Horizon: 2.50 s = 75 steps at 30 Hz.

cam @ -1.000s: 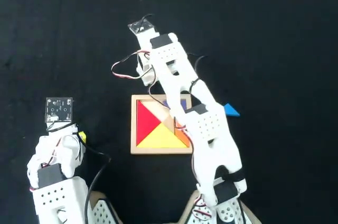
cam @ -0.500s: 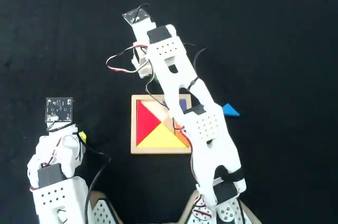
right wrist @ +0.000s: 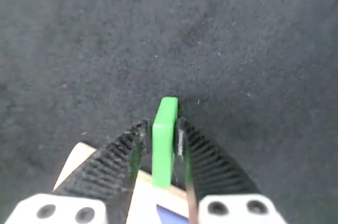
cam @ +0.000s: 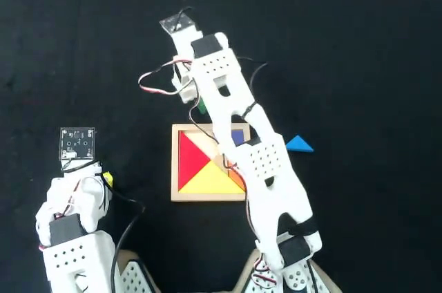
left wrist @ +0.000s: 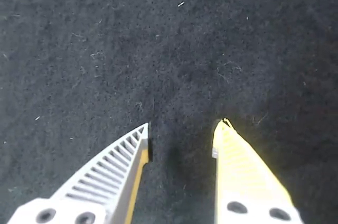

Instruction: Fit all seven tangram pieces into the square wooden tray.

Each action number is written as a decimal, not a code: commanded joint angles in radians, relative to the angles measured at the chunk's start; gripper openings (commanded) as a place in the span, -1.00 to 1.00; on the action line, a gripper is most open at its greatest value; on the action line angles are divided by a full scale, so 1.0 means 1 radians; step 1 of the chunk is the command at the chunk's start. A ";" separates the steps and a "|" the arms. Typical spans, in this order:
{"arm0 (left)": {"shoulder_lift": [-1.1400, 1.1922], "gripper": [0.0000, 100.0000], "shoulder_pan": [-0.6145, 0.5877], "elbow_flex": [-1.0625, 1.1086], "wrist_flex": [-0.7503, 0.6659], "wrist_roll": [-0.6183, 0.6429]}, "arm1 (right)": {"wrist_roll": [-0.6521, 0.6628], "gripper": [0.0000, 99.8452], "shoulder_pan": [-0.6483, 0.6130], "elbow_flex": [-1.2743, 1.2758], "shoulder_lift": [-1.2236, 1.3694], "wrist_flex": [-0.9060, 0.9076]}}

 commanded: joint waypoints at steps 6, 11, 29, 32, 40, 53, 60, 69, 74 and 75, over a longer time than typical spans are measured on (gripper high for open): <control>-0.008 -0.60 0.013 -0.028 -0.017 0.009 | -0.002 -0.98 0.000 -0.197 -0.018 0.137; -0.008 -0.60 0.013 -0.019 -0.023 0.009 | -0.002 -0.98 0.009 -0.182 -0.016 0.138; -0.008 -0.60 0.013 -0.019 -0.020 0.008 | 0.146 -0.98 -0.057 1.013 -0.924 -0.074; -0.008 -0.60 0.013 -0.019 -0.018 0.008 | 0.147 -0.98 -0.089 1.202 -1.004 -0.187; -0.008 -0.60 0.013 -0.019 -0.020 0.008 | 0.212 -0.98 -0.086 1.448 -1.050 -0.451; -0.008 -0.60 0.015 -0.019 -0.023 0.008 | 0.253 -0.98 -0.084 1.455 -1.021 -0.516; -0.008 -0.60 0.015 -0.019 -0.023 0.008 | 0.244 -0.98 -0.094 1.409 -0.931 -0.491; -0.008 -0.60 0.015 -0.019 -0.025 0.008 | 0.189 -0.98 -0.091 1.369 -0.920 -0.459; -0.008 -0.60 0.015 -0.019 -0.025 0.008 | 0.141 -0.87 -0.086 1.371 -0.920 -0.451; -0.008 -0.60 0.015 -0.019 -0.025 0.008 | 0.127 -0.78 -0.086 1.374 -0.920 -0.450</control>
